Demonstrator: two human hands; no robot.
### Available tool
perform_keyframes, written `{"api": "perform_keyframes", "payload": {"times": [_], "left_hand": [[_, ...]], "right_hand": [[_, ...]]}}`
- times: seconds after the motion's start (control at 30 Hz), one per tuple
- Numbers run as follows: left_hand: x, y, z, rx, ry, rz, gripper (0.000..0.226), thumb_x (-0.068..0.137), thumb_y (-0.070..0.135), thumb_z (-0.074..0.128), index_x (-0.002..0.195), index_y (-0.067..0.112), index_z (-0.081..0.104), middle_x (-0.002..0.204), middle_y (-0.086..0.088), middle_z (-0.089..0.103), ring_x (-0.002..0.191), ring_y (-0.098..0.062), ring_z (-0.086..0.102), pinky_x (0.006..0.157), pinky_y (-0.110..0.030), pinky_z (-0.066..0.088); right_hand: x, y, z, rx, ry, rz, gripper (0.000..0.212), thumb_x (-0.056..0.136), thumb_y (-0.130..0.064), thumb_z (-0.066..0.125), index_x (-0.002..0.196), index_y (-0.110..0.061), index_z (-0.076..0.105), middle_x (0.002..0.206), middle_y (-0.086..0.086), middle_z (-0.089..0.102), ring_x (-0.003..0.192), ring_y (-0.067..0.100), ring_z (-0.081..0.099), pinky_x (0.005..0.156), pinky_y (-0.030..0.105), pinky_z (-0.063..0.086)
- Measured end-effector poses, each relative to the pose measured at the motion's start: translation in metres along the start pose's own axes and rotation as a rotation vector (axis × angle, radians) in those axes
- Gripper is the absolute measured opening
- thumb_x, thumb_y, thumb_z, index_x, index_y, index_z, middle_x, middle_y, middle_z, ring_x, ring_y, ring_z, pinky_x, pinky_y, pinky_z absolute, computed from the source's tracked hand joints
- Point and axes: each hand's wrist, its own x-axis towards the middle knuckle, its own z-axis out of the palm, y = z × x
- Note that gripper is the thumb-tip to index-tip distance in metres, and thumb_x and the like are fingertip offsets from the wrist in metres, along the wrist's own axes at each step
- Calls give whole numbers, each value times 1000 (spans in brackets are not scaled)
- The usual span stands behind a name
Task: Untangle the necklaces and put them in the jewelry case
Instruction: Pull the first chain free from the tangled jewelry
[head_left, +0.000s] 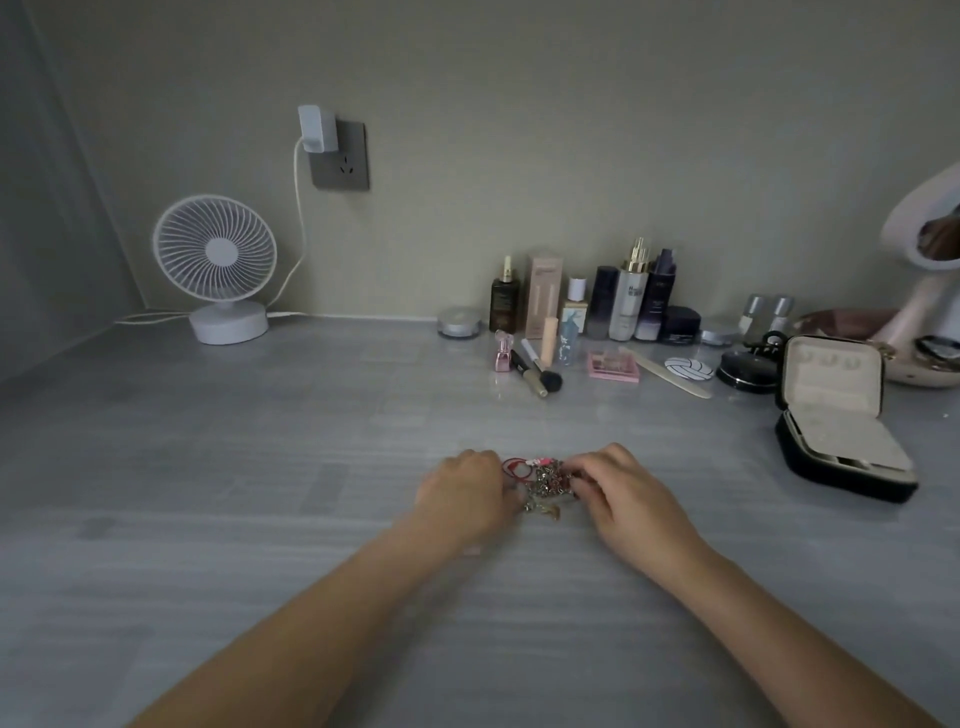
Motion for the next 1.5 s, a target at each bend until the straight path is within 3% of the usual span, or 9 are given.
{"api": "perform_keyframes", "payload": {"times": [0.1,0.2,0.37,0.5,0.6,0.77,0.83,0.93,1.5], "left_hand": [[11,5,-18,7,-211,24,26,84,33,57,77,8,54,79,-6,55,74,-21,53,60,-26,40],[21,7,-25,-30,-269,54,26,84,29,61,69,8,59,70,-5,54,66,-19,51,59,-25,39],[29,13,-24,-351,-32,146,11,80,21,66,79,10,67,81,-8,69,75,-19,63,72,-30,51],[27,16,-15,-616,130,170,9,80,17,68,73,17,63,71,-3,64,62,-12,55,60,-24,46],[26,16,-12,-841,156,148,18,79,16,71,66,19,60,62,2,60,48,1,52,46,-13,42],[25,16,-7,-1071,126,146,20,95,23,46,85,14,61,76,2,64,65,-2,59,63,-15,47],[21,18,-2,-1094,36,179,22,97,19,42,88,15,62,78,4,65,75,-10,62,72,-19,49],[14,23,2,-1010,4,233,21,95,16,46,82,23,62,71,8,65,66,-3,58,62,-15,44],[11,19,-7,-1032,-15,154,14,89,9,56,77,13,63,54,6,67,48,-1,58,55,-13,48]], "right_hand": [[-1,-2,-3,35,-18,-2,24,91,-23,51,112,-16,60,103,1,53,89,19,59,79,34,47],[1,-3,-9,109,-59,38,22,89,-27,55,109,-20,61,99,-4,50,83,12,56,80,24,43],[27,-16,-24,164,-198,94,23,81,-36,65,101,-25,63,93,-8,54,73,4,53,68,18,40],[42,-25,-27,242,-117,131,13,77,-29,72,88,-22,67,77,-9,62,67,5,57,59,16,41],[41,-22,-21,321,-61,119,9,76,-27,74,79,-20,70,64,-11,63,57,-1,55,57,15,42],[37,-18,-23,724,26,259,15,83,-20,66,70,-27,69,47,-10,61,45,-2,52,52,15,42],[37,-18,-26,874,50,313,11,83,-16,65,75,-19,71,55,-5,63,47,2,52,49,15,42],[34,-21,-27,1015,84,335,10,84,-10,62,78,-10,70,64,2,66,49,5,53,47,15,42],[27,-12,-36,1347,122,460,13,90,-7,53,80,-14,59,73,2,72,62,7,65,51,18,48]]}}
